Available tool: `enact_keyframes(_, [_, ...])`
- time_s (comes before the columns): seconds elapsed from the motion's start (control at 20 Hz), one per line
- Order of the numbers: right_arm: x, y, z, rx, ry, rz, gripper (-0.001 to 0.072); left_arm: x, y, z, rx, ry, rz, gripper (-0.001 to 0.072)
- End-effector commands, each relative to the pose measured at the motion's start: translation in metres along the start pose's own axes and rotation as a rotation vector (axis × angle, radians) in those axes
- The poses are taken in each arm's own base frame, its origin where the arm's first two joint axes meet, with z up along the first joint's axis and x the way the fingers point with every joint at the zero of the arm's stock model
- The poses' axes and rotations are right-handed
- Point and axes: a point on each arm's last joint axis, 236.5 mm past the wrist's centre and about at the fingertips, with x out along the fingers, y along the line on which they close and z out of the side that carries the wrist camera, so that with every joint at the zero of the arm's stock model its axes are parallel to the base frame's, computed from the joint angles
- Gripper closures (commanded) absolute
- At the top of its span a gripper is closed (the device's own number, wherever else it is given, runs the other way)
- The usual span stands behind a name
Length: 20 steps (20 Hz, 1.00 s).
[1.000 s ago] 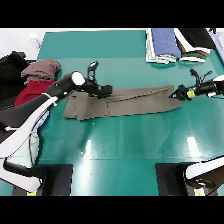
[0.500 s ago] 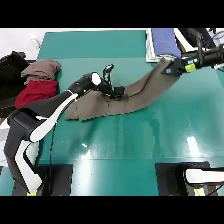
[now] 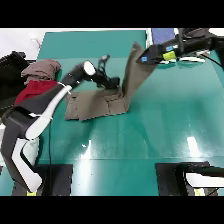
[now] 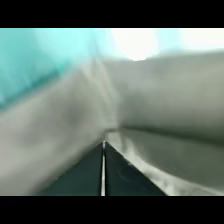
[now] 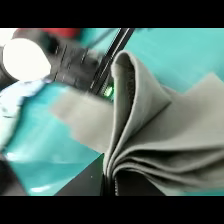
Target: Fold the shirts.
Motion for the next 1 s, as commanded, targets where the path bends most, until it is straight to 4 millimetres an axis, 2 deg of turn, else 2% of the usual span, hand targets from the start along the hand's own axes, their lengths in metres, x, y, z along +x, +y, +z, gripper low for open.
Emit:
enact_keyframes(0.0, [0.042, 0.067, 0.012, -0.026, -0.05, 0.169, 0.0697, -0.107, 0.046, 0.059, 0.073, -0.116, 0.163, 0.0678])
enact_keyframes(0.05, [0.066, 0.089, 0.01, -0.046, -0.055, 0.226, 0.0696, -0.152, 0.058, 0.079, 0.08, -0.186, 0.213, 0.0678])
enact_keyframes(0.15, [0.12, 0.133, 0.005, -0.075, -0.086, 0.336, 0.0684, -0.233, 0.073, 0.106, 0.085, -0.32, 0.285, 0.0678])
enact_keyframes(0.2, [0.145, 0.151, 0.002, -0.104, -0.117, 0.372, 0.0523, -0.266, 0.076, 0.112, 0.081, -0.378, 0.309, 0.0678])
enact_keyframes(0.25, [0.168, 0.166, -0.003, -0.123, -0.133, 0.391, 0.0307, -0.295, 0.081, 0.115, 0.078, -0.424, 0.34, 0.0678])
enact_keyframes(0.3, [0.183, 0.174, -0.008, -0.142, -0.12, 0.4, 0.0257, -0.315, 0.084, 0.115, 0.072, -0.454, 0.36, 0.0677])
enact_keyframes(0.4, [0.186, 0.171, -0.01, -0.219, -0.089, 0.37, 0.0279, -0.338, 0.087, 0.11, 0.062, -0.468, 0.379, 0.0678])
enact_keyframes(0.45, [0.182, 0.153, -0.011, -0.245, -0.06, 0.308, 0.0308, -0.342, 0.085, 0.107, 0.082, -0.46, 0.384, 0.0678])
enact_keyframes(0.5, [0.175, 0.125, -0.012, -0.252, -0.023, 0.221, 0.0308, -0.342, 0.084, 0.105, 0.094, -0.452, 0.384, 0.0677])
enact_keyframes(0.6, [0.156, 0.061, -0.016, -0.229, 0.055, 0.059, 0.0308, -0.336, 0.077, 0.103, 0.101, -0.441, 0.367, 0.0678])
enact_keyframes(0.7, [0.133, -0.003, -0.029, -0.127, 0.1, -0.051, 0.0308, -0.329, 0.066, 0.102, 0.122, -0.43, 0.351, 0.0678])
enact_keyframes(0.8, [0.11, -0.069, -0.056, 0.052, 0.14, -0.133, 0.0308, -0.319, 0.053, 0.102, 0.153, -0.423, 0.333, 0.0677])
enact_keyframes(0.9, [0.091, -0.127, -0.098, 0.217, 0.188, -0.198, 0.0298, -0.31, 0.042, 0.1, 0.175, -0.409, 0.314, 0.0678])
enact_keyframes(0.95, [0.086, -0.151, -0.122, 0.298, 0.21, -0.219, 0.019, -0.306, 0.038, 0.099, 0.179, -0.403, 0.303, 0.0677])
